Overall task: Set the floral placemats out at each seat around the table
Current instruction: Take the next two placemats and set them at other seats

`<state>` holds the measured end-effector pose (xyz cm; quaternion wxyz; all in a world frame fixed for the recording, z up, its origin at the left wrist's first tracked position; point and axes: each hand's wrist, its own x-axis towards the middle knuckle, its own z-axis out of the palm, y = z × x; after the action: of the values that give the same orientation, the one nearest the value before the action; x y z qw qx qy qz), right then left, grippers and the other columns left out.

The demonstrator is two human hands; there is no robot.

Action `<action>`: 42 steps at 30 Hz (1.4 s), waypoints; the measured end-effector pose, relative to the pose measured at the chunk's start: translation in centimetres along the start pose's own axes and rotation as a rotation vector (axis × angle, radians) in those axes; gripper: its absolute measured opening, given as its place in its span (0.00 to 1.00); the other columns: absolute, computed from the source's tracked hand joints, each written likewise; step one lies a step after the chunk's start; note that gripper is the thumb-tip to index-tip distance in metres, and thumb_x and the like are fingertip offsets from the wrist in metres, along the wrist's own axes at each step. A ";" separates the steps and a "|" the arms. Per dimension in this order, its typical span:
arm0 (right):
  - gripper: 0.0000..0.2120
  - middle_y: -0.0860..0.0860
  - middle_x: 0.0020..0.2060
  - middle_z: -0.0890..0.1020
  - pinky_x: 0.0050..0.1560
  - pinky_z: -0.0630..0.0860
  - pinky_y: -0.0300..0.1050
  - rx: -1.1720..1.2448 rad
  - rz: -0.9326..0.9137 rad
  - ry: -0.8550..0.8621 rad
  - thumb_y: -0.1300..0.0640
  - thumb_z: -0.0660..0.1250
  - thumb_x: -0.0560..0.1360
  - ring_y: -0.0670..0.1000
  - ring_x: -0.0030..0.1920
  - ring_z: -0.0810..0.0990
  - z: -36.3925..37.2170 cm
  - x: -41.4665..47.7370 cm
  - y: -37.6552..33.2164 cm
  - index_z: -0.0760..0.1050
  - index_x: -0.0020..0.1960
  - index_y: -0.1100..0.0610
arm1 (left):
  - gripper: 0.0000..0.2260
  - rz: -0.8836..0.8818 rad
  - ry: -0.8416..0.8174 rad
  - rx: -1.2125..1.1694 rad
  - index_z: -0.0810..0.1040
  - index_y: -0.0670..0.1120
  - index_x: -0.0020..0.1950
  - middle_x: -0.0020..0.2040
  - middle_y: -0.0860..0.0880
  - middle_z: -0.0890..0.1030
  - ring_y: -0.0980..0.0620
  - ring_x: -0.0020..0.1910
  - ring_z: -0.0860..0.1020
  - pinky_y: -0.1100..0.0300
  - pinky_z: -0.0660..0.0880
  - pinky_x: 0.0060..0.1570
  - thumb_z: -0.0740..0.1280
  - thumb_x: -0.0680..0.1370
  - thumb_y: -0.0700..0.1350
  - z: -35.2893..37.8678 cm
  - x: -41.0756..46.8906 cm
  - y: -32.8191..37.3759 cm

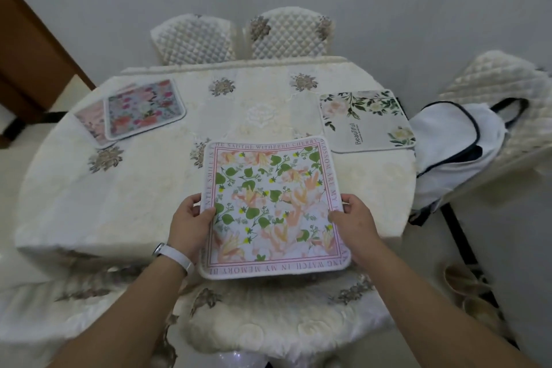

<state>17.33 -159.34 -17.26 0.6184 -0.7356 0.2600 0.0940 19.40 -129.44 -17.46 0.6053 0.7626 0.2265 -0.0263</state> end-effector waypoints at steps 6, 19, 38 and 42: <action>0.11 0.49 0.48 0.84 0.42 0.84 0.52 -0.009 0.037 0.026 0.66 0.63 0.76 0.53 0.45 0.85 1.4 1.9 -1.0 0.73 0.52 0.51 | 0.11 -0.029 -0.037 0.011 0.74 0.49 0.60 0.49 0.46 0.84 0.45 0.45 0.84 0.44 0.81 0.47 0.66 0.78 0.41 0.3 4.0 -0.7; 0.11 0.52 0.51 0.82 0.44 0.83 0.51 -0.116 0.108 0.096 0.64 0.63 0.77 0.53 0.47 0.84 1.8 8.4 2.3 0.73 0.58 0.54 | 0.12 -0.109 -0.162 0.147 0.74 0.47 0.61 0.50 0.44 0.84 0.44 0.44 0.84 0.44 0.81 0.47 0.67 0.78 0.41 4.7 10.4 -2.5; 0.14 0.49 0.53 0.81 0.42 0.82 0.47 -0.216 0.125 -0.007 0.62 0.63 0.78 0.49 0.47 0.83 1.1 14.0 6.4 0.70 0.62 0.52 | 0.15 -0.186 -0.127 0.372 0.72 0.50 0.62 0.53 0.49 0.82 0.47 0.47 0.82 0.46 0.80 0.50 0.67 0.77 0.48 7.7 11.8 -5.4; 0.18 0.49 0.54 0.77 0.38 0.79 0.40 -0.385 0.006 -0.046 0.64 0.64 0.76 0.47 0.49 0.80 0.4 13.0 7.0 0.69 0.65 0.53 | 0.17 -0.064 -0.150 0.476 0.70 0.49 0.64 0.53 0.51 0.79 0.49 0.49 0.80 0.53 0.80 0.45 0.68 0.76 0.45 7.3 9.5 -5.9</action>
<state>24.88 -163.13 -29.33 0.4717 -0.8372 0.2254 0.1607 27.40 -132.34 -27.80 0.4228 0.8719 0.1926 -0.1546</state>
